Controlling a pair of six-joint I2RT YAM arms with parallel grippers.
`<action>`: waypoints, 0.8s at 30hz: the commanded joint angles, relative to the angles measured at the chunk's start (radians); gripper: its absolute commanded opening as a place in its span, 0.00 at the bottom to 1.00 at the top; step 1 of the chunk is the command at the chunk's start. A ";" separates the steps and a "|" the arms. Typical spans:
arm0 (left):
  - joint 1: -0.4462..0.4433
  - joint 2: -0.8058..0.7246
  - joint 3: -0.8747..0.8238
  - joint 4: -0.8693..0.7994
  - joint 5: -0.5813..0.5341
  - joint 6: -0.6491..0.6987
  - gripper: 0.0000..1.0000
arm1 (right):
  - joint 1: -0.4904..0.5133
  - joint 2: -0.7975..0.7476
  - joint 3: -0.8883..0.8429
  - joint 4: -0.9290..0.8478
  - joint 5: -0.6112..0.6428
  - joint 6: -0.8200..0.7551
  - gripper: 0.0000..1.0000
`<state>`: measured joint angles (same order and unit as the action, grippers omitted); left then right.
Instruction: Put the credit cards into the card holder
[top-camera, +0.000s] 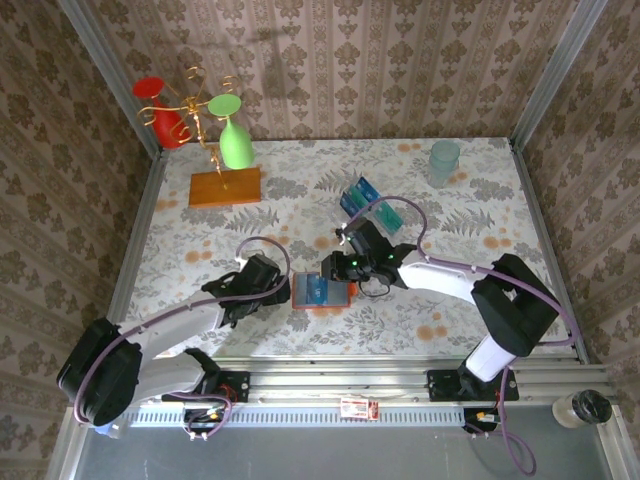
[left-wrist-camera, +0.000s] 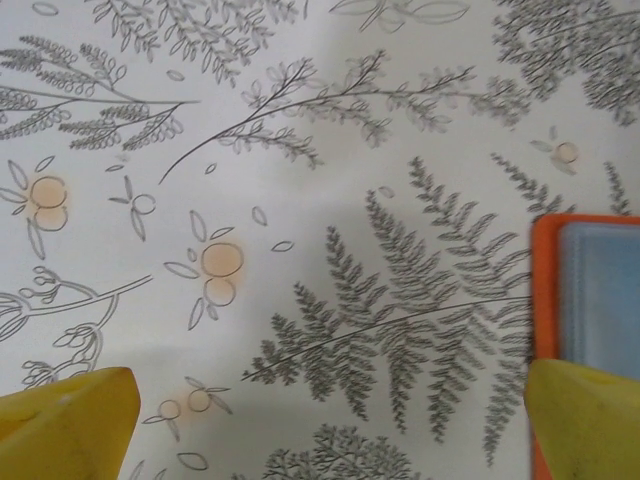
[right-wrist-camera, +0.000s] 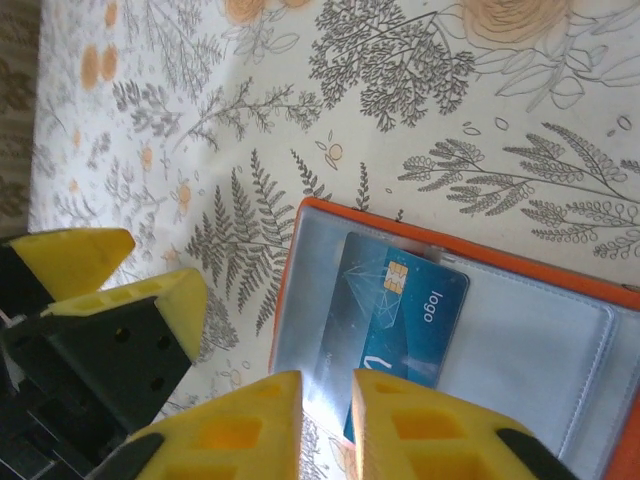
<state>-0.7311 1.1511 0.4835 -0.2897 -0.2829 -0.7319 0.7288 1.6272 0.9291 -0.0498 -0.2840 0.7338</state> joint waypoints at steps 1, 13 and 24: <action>0.006 0.022 -0.013 -0.030 0.020 0.026 1.00 | 0.027 0.056 0.061 -0.176 0.057 -0.088 0.14; 0.006 0.130 0.006 0.019 0.048 0.039 1.00 | 0.067 0.175 0.146 -0.231 0.098 -0.128 0.07; -0.004 0.240 0.035 0.070 0.077 0.046 1.00 | 0.084 0.256 0.210 -0.241 0.080 -0.127 0.06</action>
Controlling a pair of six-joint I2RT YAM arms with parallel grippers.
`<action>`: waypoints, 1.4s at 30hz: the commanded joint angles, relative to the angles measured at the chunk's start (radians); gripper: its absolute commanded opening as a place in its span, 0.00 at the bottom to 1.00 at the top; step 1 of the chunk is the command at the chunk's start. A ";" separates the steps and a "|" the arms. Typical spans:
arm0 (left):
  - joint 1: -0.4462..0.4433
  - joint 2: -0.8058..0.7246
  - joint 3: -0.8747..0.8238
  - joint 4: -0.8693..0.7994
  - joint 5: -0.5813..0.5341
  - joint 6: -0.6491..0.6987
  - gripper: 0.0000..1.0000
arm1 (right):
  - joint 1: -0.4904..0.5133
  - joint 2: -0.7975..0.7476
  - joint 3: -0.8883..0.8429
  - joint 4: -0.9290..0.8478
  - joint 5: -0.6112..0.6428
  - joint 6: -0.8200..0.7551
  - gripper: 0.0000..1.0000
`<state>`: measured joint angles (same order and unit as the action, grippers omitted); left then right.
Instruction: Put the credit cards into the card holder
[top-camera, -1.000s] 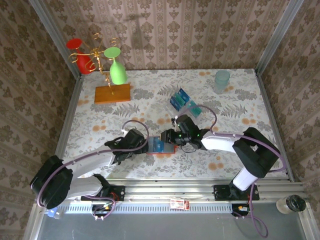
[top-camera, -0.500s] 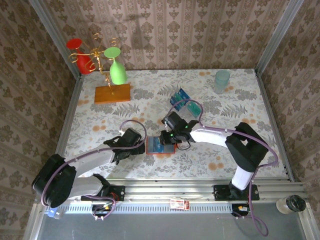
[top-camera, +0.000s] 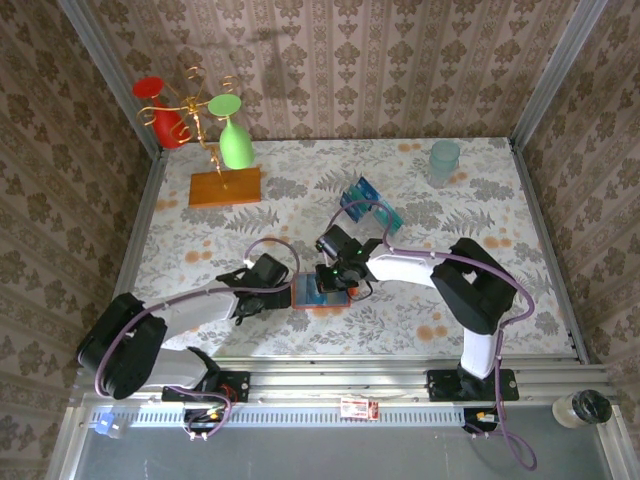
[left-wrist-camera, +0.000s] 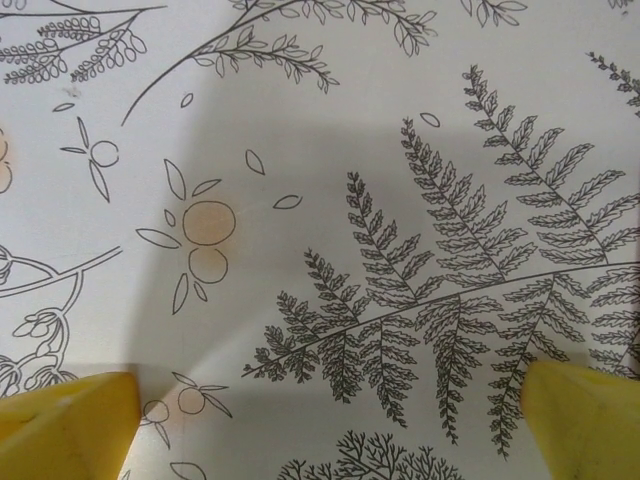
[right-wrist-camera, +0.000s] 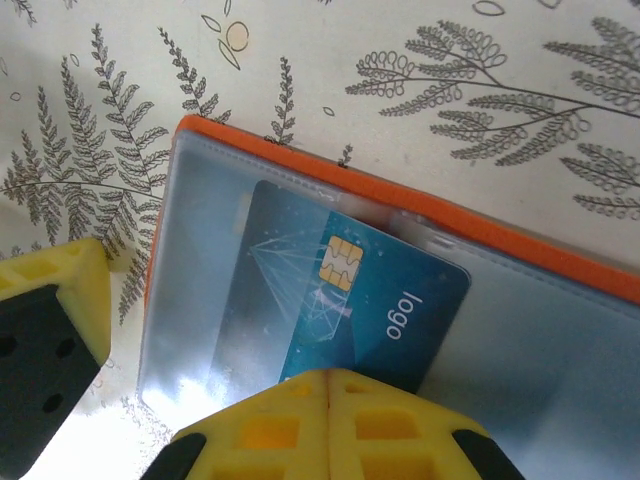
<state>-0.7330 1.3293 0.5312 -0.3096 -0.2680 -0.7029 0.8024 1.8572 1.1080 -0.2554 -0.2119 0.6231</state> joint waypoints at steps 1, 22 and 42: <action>-0.002 0.066 -0.014 0.093 0.065 0.017 1.00 | 0.013 0.031 0.035 -0.033 0.004 -0.013 0.06; -0.029 0.072 0.000 0.066 0.132 0.024 1.00 | 0.021 -0.146 -0.013 -0.073 0.074 0.128 0.05; -0.042 0.118 0.032 0.029 0.095 0.020 1.00 | 0.022 -0.026 0.093 -0.170 0.104 0.024 0.00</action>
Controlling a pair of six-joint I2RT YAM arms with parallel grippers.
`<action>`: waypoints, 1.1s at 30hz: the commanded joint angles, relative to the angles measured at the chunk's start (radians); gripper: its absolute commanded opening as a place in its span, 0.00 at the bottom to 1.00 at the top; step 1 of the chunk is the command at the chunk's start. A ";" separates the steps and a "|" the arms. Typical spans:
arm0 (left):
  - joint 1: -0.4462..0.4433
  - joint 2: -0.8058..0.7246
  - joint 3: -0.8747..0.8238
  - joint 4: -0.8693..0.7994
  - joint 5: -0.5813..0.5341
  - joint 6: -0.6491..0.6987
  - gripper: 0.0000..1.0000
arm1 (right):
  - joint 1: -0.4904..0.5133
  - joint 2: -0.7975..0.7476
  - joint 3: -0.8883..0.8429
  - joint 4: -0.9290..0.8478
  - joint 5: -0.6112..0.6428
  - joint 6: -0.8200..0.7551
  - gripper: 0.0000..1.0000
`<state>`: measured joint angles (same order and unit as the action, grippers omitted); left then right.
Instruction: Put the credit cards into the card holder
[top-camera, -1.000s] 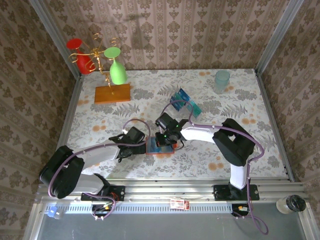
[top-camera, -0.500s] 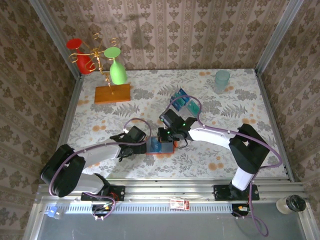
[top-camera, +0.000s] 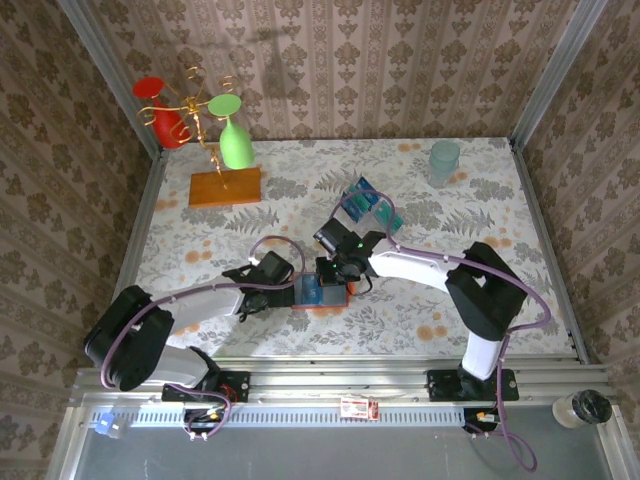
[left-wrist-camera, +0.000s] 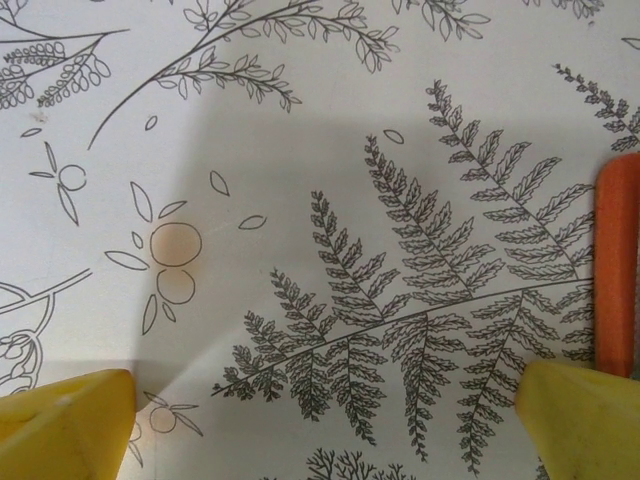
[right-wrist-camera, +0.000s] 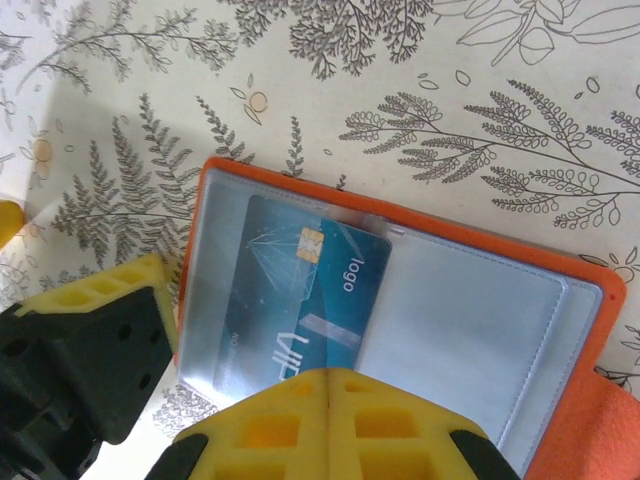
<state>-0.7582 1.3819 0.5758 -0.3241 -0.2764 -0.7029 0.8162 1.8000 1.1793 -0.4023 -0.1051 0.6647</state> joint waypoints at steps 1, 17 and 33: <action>-0.018 0.069 -0.014 0.044 0.107 0.020 1.00 | 0.008 0.037 0.022 -0.019 -0.005 -0.017 0.00; -0.018 0.090 -0.042 0.071 0.123 0.028 1.00 | 0.024 0.120 0.024 0.024 -0.040 0.003 0.00; -0.022 0.076 -0.053 0.073 0.125 0.025 1.00 | 0.059 0.186 0.115 0.008 -0.068 0.006 0.00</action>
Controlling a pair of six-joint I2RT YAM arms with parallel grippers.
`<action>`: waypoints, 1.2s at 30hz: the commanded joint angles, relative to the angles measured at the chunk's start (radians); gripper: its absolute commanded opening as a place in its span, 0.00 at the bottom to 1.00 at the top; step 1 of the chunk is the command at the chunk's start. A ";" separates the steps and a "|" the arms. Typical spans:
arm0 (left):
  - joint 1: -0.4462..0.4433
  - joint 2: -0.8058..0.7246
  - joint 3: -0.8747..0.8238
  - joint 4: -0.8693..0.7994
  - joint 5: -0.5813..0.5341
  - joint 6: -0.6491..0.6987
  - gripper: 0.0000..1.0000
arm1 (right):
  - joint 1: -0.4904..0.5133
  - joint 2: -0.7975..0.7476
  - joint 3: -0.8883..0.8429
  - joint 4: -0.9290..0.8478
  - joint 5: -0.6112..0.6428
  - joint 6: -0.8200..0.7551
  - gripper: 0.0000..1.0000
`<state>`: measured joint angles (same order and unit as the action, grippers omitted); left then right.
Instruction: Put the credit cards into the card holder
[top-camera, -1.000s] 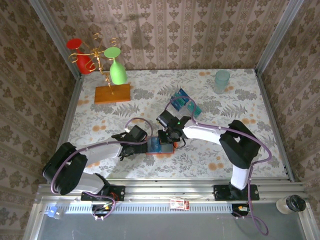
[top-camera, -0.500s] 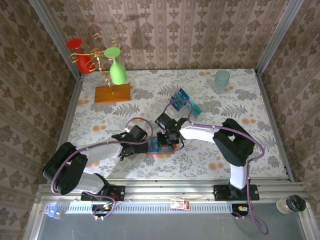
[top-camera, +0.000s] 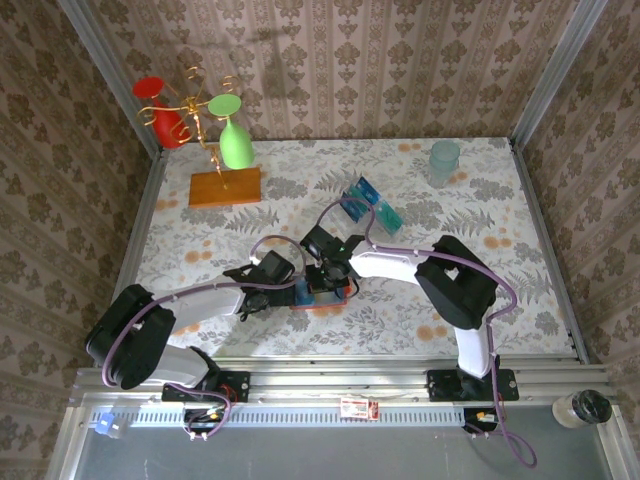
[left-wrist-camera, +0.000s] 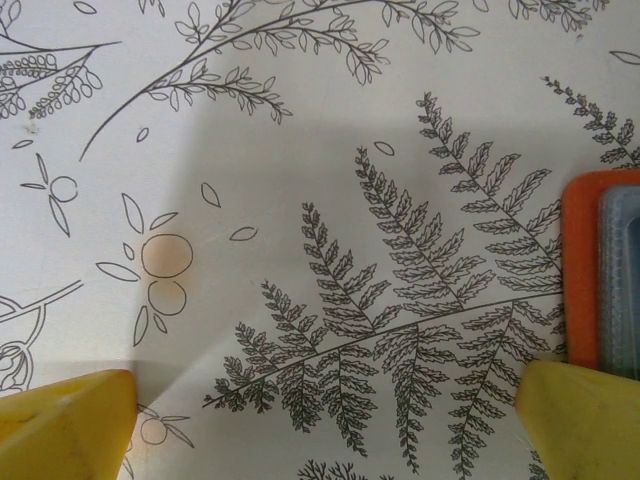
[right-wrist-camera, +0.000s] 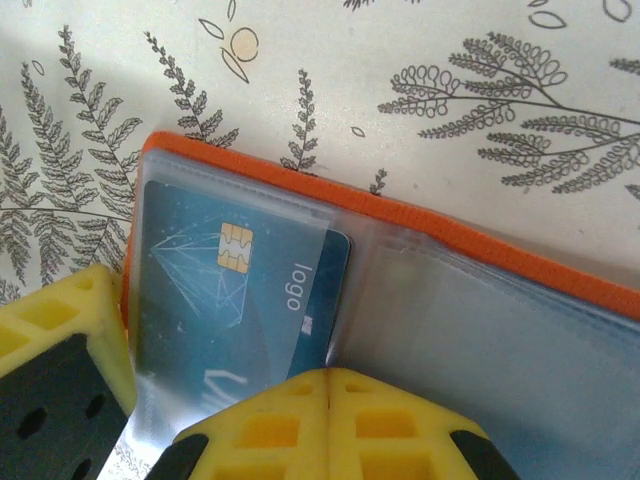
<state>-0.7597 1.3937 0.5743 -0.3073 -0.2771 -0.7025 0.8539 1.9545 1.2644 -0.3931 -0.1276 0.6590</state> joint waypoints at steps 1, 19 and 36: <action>-0.021 0.059 -0.050 0.053 0.125 0.026 1.00 | 0.020 0.030 0.033 -0.002 -0.046 0.011 0.00; 0.047 -0.168 0.004 -0.177 0.111 0.026 1.00 | 0.020 -0.168 -0.147 0.052 -0.009 0.053 0.00; 0.045 -0.089 -0.037 -0.089 0.151 -0.003 1.00 | 0.024 -0.142 -0.154 0.099 -0.052 0.059 0.00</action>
<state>-0.7181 1.2839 0.5541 -0.4194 -0.1455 -0.6956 0.8692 1.8065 1.0908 -0.3088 -0.1612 0.7109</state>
